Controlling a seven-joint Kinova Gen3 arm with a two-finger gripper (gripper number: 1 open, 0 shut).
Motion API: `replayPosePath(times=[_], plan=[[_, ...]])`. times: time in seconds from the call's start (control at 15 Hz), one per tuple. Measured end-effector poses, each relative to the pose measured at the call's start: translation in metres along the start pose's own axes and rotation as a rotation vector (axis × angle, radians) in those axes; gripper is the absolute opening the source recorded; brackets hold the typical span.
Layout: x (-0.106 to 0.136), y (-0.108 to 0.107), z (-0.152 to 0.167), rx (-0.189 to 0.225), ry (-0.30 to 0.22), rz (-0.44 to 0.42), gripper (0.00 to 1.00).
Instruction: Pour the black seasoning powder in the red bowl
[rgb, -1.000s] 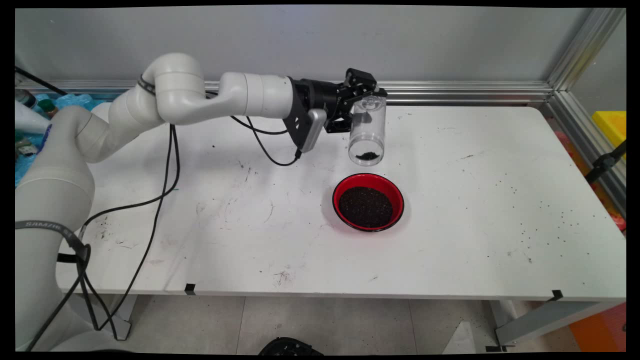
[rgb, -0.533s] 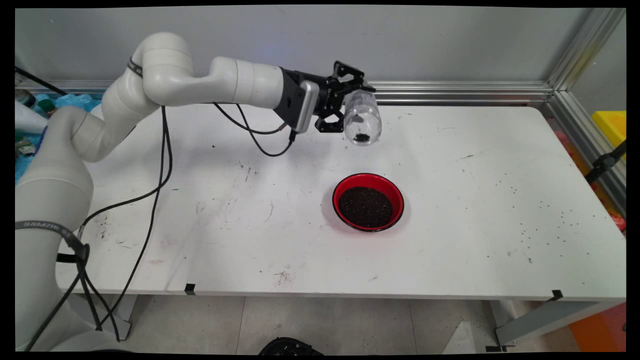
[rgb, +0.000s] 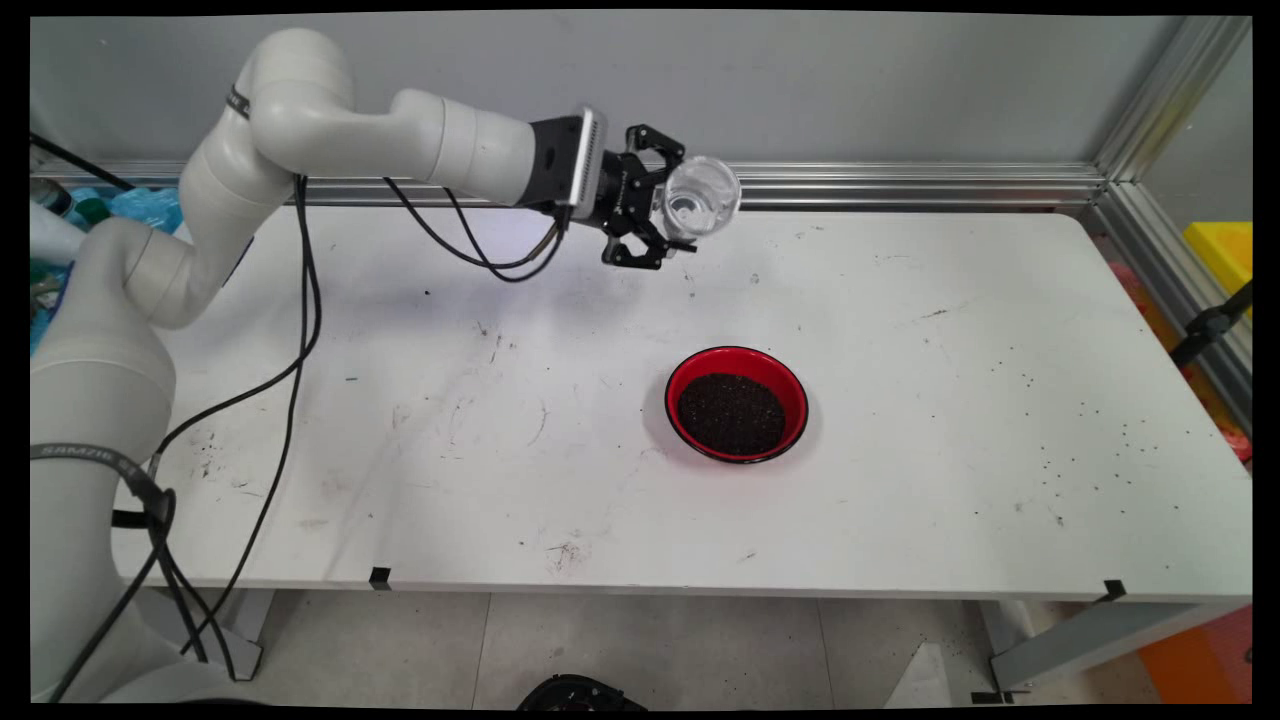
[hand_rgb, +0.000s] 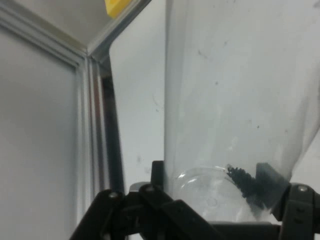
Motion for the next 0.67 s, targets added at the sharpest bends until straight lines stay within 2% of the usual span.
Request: replayPosePath(times=[0.33, 0.67], plan=[[-0.014, 0.002, -0.004, -0.062, 0.004, -0.228, 0.00], [-0.025, 0.007, 0.001, -0.094, -0.012, -0.400, 0.00]])
